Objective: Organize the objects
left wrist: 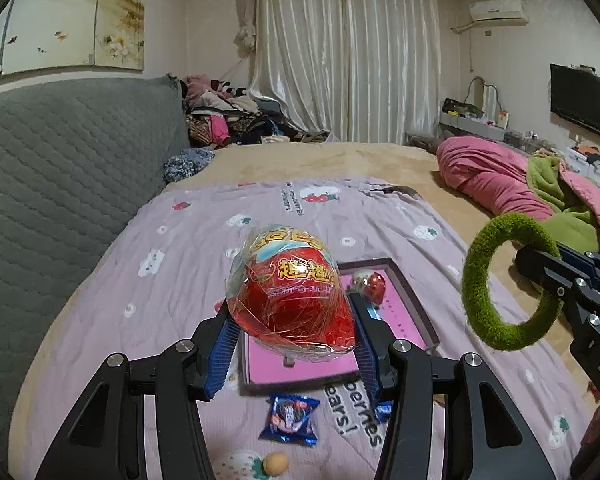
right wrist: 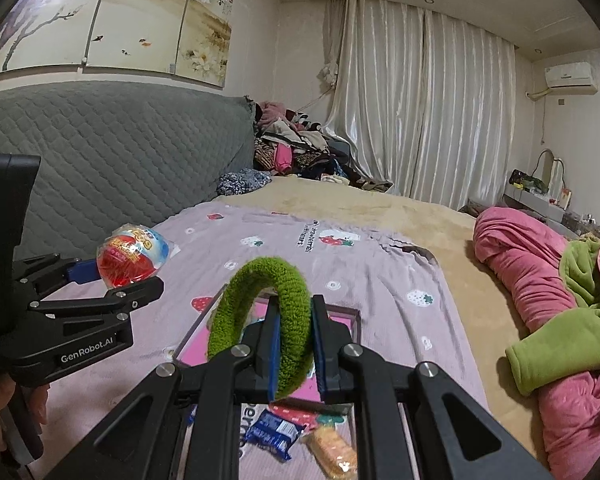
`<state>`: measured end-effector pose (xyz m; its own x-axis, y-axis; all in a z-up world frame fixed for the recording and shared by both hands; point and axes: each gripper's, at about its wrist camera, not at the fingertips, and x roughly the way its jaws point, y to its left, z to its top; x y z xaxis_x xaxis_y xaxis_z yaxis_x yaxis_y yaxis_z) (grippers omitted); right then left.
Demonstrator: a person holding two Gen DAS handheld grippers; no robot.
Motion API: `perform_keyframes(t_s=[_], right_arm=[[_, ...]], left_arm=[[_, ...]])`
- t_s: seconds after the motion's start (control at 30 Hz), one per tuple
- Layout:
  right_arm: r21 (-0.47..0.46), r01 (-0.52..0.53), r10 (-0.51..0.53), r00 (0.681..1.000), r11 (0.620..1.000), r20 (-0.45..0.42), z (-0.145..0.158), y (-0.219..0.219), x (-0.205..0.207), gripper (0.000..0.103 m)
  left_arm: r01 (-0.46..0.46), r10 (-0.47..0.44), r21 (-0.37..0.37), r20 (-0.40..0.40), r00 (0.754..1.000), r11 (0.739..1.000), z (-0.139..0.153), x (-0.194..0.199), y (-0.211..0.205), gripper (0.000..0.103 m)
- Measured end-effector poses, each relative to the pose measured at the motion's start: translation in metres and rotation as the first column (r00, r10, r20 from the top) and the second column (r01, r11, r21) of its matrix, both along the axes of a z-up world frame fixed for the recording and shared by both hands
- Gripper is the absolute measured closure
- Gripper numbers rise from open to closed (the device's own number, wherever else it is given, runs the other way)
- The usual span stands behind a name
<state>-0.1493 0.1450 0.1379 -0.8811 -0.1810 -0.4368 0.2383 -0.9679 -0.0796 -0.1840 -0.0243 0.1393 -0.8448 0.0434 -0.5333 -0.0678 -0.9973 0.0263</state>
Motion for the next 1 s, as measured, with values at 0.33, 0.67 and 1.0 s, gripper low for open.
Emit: perform_keyframes(t_s=[0.33, 0.67, 1.0], right_arm=[[-0.007, 0.009, -0.009, 1.0, 1.0, 0.009, -0.007, 0.001, -0.039, 0.089], [-0.007, 0.032, -0.031, 0.998, 0.999, 0.06, -0.036, 0.006, -0.076, 0.089], [-0.021, 0.032, -0.029, 0.993, 0.999, 0.11, -0.075, 0.012, -0.098, 0.089]], left_arm=[[-0.009, 0.01, -0.007, 0.04, 0.999, 1.0, -0.019, -0.044, 0.001, 0.049], [-0.017, 0.016, 0.008, 0.077, 0.997, 1.0, -0.048, -0.079, 0.002, 0.049], [-0.02, 0.017, 0.026, 0.128, 0.992, 0.999, -0.091, -0.108, 0.001, 0.049]])
